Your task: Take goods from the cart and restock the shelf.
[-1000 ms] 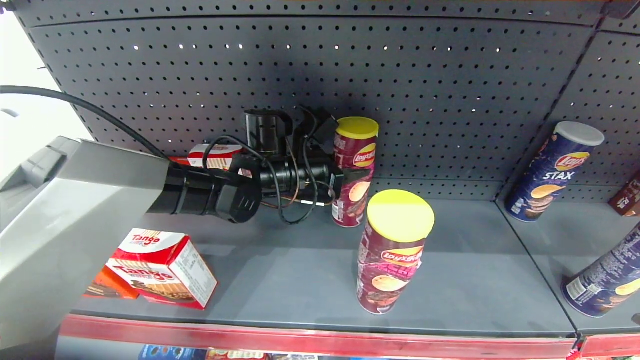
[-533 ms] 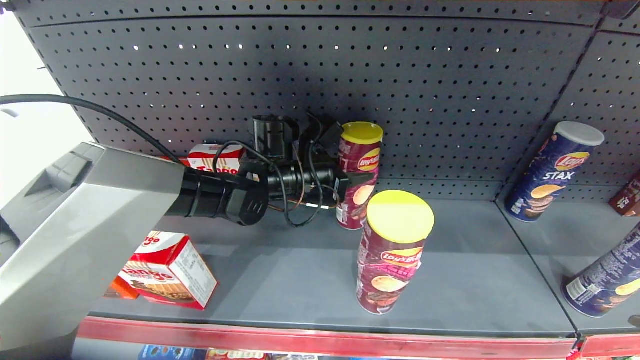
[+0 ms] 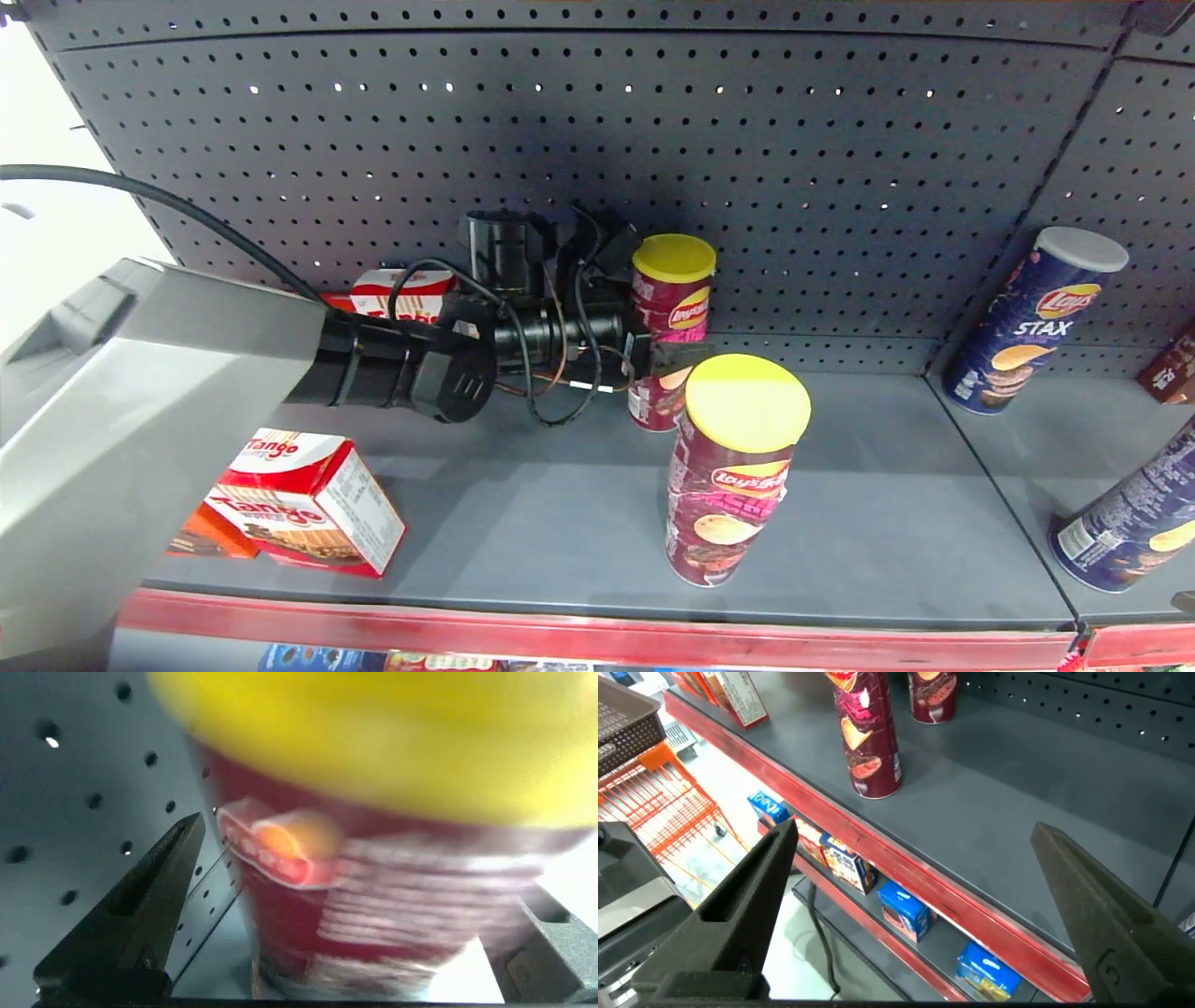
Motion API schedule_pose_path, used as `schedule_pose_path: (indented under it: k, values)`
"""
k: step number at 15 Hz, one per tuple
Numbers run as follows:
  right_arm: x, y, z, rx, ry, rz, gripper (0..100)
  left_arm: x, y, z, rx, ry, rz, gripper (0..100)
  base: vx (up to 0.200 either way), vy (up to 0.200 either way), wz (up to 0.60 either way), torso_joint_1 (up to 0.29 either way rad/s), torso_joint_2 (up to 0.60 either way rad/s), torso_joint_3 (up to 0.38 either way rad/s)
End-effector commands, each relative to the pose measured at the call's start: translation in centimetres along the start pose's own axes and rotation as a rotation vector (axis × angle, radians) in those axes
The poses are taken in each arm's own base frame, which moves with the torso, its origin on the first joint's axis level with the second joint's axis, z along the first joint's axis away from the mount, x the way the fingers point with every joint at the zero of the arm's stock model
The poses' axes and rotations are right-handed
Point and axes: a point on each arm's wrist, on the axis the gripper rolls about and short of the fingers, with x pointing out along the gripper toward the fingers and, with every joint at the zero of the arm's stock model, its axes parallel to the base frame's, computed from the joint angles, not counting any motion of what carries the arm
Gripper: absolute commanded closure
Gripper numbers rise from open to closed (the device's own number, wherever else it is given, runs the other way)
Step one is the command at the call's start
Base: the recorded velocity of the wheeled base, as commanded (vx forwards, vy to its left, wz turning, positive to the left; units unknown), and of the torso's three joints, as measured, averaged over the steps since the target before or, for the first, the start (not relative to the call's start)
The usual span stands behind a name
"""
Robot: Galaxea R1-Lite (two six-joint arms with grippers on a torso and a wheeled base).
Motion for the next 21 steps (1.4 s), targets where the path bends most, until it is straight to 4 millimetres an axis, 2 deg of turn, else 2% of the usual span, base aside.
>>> schedule_pose_path:
  k: [1, 6, 10, 12, 17, 21]
  values:
    - [0.0, 0.0, 0.2, -0.001, -0.004, 0.001, 0, -1.8, -0.9, 1.8, 0.010, -0.013, 0.007, 0, 0.000, 0.000, 0.00, 0.000, 0.00, 0.000]
    - [0.2, -0.3, -0.6, 0.010, 0.062, -0.091, 0, -5.8, -2.4, 2.7, -0.013, 0.024, 0.061, 0, 0.000, 0.000, 0.00, 0.000, 0.00, 0.000]
    - [-0.1, -0.3, 0.4, 0.014, 0.109, -0.138, 0, -7.0, -3.6, 3.7, -0.035, 0.080, 0.115, 0, 0.000, 0.000, 0.00, 0.000, 0.00, 0.000]
    - [-0.2, -0.3, 0.5, 0.015, 0.119, -0.133, 0, -7.4, -3.7, 3.4, 0.023, 0.143, 0.119, 0, 0.000, 0.000, 0.00, 0.000, 0.00, 0.000]
    - [-0.1, -0.4, 1.0, 0.022, 0.110, -0.146, 0, -7.0, -3.9, 3.0, 0.045, 0.185, 0.145, 0, 0.000, 0.000, 0.00, 0.000, 0.00, 0.000]
    - [0.2, -0.4, 1.5, 0.024, 0.111, -0.145, 0, -5.7, -3.6, 1.5, 0.034, 0.229, 0.181, 0, 0.000, 0.000, 0.00, 0.000, 0.00, 0.000]
